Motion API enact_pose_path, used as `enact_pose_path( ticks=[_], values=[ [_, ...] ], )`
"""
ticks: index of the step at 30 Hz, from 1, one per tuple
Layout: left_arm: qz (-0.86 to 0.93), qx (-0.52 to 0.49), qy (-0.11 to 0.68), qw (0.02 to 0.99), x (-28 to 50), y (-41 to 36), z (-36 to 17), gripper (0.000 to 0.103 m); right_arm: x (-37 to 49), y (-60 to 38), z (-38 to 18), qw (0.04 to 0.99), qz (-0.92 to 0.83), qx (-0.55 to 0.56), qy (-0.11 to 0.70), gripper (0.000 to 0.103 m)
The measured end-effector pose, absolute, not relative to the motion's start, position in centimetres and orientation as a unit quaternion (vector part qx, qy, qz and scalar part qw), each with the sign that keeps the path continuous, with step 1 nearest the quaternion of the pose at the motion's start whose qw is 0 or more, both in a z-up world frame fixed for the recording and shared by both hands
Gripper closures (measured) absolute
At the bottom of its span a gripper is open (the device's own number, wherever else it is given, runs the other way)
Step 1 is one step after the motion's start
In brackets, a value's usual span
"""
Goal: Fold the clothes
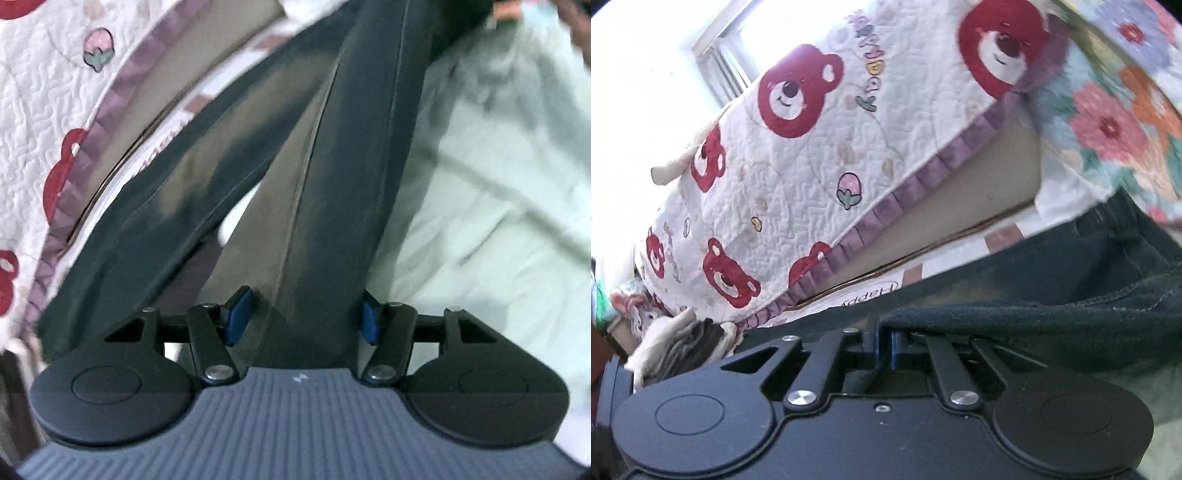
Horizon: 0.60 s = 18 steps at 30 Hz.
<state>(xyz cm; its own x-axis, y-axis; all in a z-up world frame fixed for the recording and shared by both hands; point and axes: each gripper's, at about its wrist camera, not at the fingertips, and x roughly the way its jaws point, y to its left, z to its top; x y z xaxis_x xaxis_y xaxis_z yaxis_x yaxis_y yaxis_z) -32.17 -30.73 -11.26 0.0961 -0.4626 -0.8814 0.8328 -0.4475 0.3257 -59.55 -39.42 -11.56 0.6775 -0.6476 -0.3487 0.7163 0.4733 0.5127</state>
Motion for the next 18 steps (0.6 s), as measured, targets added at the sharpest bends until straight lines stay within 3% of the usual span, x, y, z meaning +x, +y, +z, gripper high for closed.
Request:
enact_pose_path(
  ticks=[4, 8, 18],
  values=[
    [-0.645, 0.611, 0.115, 0.445, -30.6, -31.0, -9.9, 0.051, -58.6, -41.2, -10.7, 0.867, -0.392, 0.301, 0.064, 0.095],
    [-0.647, 0.615, 0.114, 0.435, -29.7, -31.4, -7.3, 0.051, -57.6, -43.8, -10.2, 0.875, -0.385, 0.285, 0.073, 0.095],
    [-0.626, 0.589, 0.181, 0.477, -25.3, -29.9, -2.9, 0.051, -52.8, -53.3, -7.3, 0.883, -0.333, 0.245, 0.223, 0.095]
  ],
)
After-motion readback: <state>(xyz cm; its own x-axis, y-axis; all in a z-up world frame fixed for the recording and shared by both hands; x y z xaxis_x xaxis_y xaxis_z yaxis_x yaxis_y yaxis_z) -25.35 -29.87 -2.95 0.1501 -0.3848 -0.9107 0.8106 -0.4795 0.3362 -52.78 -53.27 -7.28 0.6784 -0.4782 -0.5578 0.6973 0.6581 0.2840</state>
